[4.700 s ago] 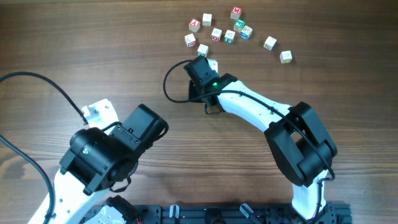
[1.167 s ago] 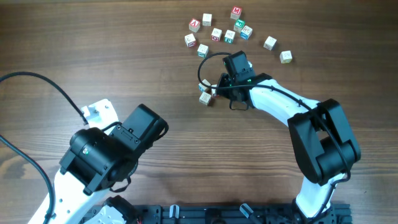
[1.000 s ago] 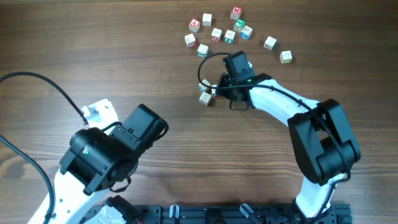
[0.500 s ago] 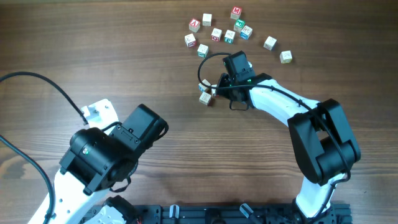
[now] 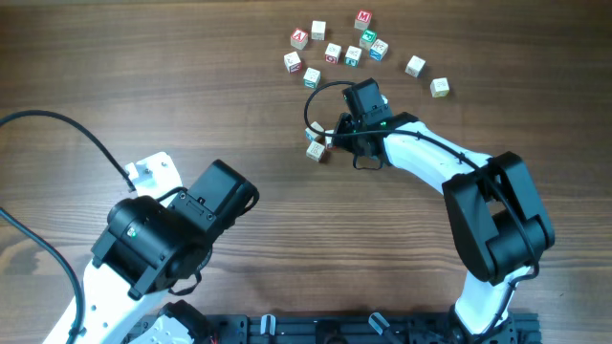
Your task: Form a circle
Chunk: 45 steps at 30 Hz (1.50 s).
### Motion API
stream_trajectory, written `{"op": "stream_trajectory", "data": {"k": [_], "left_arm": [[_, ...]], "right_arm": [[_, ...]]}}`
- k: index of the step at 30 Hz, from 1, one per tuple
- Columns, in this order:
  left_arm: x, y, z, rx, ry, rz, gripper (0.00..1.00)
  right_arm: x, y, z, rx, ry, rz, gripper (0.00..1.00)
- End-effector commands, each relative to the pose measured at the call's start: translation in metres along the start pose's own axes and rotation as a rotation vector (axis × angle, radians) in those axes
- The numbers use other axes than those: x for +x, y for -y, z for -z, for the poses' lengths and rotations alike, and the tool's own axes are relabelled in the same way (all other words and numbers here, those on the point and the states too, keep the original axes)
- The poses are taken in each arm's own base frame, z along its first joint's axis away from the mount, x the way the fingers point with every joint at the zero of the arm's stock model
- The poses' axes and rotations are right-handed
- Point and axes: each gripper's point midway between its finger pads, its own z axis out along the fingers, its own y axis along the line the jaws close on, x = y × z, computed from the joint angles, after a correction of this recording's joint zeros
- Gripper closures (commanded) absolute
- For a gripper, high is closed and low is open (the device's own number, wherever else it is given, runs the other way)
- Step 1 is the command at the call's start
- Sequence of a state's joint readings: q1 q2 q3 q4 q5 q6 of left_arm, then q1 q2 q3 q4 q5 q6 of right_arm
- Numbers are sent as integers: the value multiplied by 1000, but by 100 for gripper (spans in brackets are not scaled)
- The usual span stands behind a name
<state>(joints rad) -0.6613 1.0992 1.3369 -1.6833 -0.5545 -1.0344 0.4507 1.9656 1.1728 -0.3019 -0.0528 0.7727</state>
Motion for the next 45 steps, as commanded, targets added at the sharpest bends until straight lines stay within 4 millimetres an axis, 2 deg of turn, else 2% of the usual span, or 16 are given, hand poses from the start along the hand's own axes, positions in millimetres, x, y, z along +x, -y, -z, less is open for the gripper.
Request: {"op": "stream_trajectory", "data": {"k": [1, 17, 26, 45], "left_arm": [[0, -1, 0, -1, 6, 13, 0], [0, -1, 0, -1, 6, 13, 0], [0, -1, 0, -1, 6, 13, 0], [0, -1, 0, -1, 6, 13, 0]], "right_arm": [[5, -7, 3, -22, -14, 25, 95], [5, -8, 4, -16, -6, 39, 95], [-14, -6, 6, 6, 73, 36, 95], [-20, -14, 6, -27, 100, 103, 95]]}}
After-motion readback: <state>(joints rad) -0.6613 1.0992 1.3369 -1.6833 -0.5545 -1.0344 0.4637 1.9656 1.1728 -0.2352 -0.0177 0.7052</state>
